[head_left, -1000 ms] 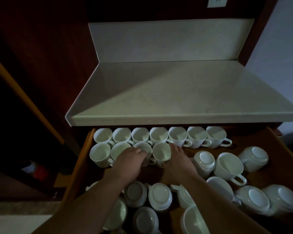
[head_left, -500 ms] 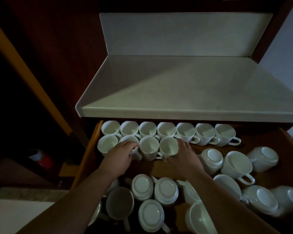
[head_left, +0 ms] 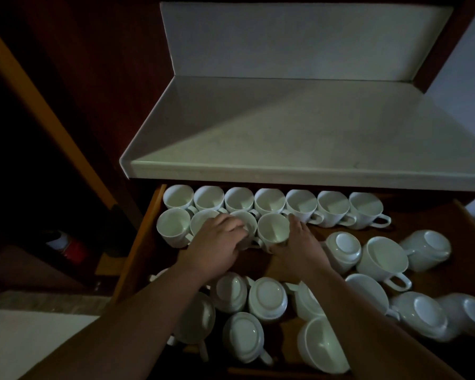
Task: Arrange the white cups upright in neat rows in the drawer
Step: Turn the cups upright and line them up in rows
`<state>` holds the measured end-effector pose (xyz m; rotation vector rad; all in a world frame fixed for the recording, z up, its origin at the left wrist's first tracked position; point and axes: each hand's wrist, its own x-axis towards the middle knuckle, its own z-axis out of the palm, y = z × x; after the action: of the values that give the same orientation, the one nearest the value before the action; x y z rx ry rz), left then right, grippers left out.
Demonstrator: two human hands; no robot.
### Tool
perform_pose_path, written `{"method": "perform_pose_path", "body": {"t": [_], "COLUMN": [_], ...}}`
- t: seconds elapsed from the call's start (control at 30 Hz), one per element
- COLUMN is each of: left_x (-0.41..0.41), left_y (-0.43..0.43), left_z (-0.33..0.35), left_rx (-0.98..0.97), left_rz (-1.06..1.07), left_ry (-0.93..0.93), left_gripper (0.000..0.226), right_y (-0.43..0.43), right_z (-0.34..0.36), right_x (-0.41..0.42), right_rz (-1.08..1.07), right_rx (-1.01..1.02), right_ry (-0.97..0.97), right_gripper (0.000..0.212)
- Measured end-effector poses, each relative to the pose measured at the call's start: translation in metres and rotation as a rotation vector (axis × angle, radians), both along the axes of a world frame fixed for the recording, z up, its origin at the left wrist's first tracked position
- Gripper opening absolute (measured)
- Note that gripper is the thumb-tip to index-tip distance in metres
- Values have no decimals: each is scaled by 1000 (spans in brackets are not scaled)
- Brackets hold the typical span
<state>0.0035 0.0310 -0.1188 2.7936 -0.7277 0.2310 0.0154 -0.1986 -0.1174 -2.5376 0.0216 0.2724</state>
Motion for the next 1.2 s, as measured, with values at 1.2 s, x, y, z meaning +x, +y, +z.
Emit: {"method": "perform_pose_path", "body": {"t": [1.2], "left_x": [-8], "left_y": [106], "left_z": [16], "left_rx": [239], "left_rz": [318], "left_ry": [114], "left_gripper": [68], "right_y": [12], "right_z": [18], "right_x": [-10], "right_rz": [-3], "right_rx": [-30], "right_ry": [31], "right_gripper": [97]}}
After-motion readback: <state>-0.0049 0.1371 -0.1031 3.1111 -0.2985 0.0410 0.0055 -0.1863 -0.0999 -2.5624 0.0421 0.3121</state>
